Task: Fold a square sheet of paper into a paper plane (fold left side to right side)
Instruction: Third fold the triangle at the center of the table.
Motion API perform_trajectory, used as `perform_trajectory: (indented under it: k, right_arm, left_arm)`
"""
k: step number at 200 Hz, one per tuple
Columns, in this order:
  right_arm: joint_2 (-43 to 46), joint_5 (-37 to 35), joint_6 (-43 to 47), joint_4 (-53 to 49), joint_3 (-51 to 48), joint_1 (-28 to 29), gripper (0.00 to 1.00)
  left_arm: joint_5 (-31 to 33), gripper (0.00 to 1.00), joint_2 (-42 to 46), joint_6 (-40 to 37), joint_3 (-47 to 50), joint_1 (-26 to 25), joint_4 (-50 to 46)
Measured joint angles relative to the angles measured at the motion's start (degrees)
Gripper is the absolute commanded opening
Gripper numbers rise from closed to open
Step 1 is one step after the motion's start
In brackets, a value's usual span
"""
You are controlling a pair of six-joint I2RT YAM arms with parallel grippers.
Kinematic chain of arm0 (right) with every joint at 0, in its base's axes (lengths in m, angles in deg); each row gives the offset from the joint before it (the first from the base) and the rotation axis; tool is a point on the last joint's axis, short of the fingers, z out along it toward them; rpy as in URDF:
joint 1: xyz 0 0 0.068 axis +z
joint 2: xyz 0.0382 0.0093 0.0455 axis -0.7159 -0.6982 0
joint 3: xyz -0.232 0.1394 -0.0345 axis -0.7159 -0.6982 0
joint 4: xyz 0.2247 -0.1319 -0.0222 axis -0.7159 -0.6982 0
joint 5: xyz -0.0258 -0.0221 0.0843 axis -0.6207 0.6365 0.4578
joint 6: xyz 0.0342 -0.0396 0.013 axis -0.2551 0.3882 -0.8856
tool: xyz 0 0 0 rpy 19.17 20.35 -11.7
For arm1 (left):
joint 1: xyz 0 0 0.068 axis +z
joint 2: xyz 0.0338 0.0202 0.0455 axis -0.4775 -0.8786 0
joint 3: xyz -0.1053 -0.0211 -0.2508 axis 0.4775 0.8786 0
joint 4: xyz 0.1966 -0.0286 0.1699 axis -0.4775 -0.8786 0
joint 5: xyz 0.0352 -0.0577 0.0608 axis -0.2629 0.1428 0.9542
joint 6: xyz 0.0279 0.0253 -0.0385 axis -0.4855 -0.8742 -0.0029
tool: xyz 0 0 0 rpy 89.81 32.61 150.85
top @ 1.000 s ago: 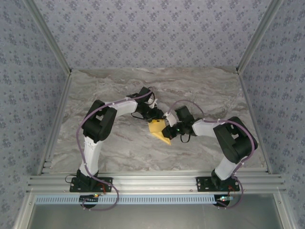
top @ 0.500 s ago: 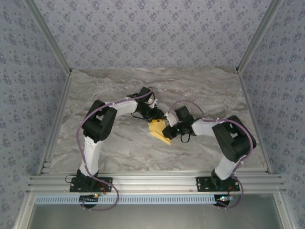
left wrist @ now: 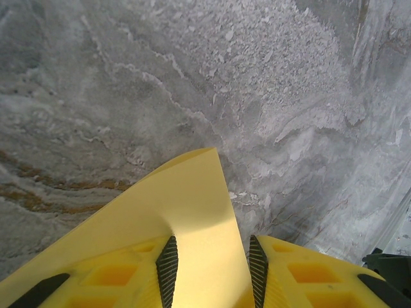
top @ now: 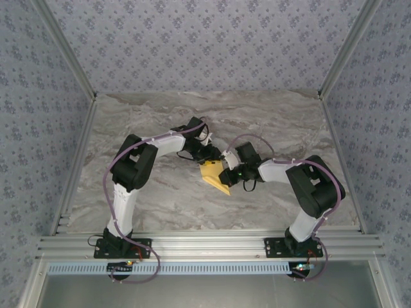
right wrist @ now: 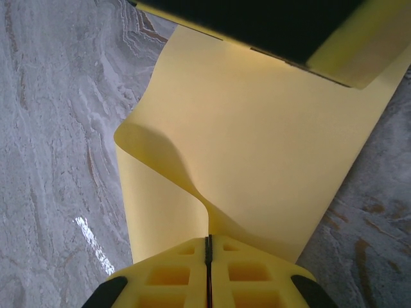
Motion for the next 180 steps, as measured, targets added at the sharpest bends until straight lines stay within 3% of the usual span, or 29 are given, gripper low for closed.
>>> perform_trajectory:
  k: [180]
  right_arm:
    - [1.0,-0.1,0.0,-1.0,0.2,-0.3,0.09]
  left_arm:
    - [0.0,0.38,0.0,0.0,0.0,0.0,0.0]
